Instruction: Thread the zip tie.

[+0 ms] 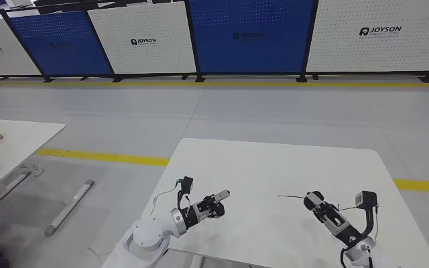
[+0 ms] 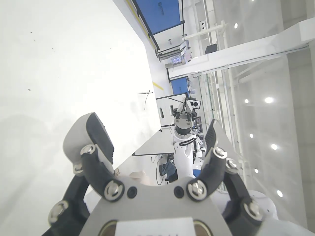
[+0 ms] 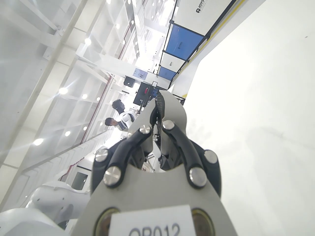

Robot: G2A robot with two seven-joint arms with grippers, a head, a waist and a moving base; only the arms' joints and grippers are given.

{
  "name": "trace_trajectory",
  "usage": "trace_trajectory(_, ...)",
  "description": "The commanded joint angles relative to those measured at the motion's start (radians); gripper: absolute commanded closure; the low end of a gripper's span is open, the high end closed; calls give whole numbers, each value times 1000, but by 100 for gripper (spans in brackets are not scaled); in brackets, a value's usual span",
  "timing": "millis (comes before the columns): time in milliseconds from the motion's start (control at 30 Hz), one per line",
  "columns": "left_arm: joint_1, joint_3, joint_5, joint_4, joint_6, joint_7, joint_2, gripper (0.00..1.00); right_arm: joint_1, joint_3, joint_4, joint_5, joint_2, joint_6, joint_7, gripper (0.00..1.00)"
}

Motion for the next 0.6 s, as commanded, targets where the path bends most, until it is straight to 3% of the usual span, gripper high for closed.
trace_trajectory(0, 0, 0, 0, 0, 0, 0, 0, 0, -1, 0, 0, 0, 0, 0, 0, 100)
trace_trajectory(233, -2, 1, -4, -1, -2, 7, 0, 0, -1, 0, 0, 0, 0, 0, 0, 100)
trace_trajectory(300, -7, 8, 2, -1, -19, 12, 0, 0, -1, 0, 0, 0, 0, 0, 0, 100)
trace_trajectory(367, -11, 37, -11, 1, -28, 0, -2, 0, -1, 0, 0, 0, 0, 0, 0, 100)
trace_trajectory(500, -65, 114, -50, 56, -58, -104, -6, 0, -1, 0, 0, 0, 0, 0, 0, 100)
trace_trajectory(567, -92, 139, -82, 97, -94, -78, -12, 0, -1, 0, 0, 0, 0, 0, 0, 100)
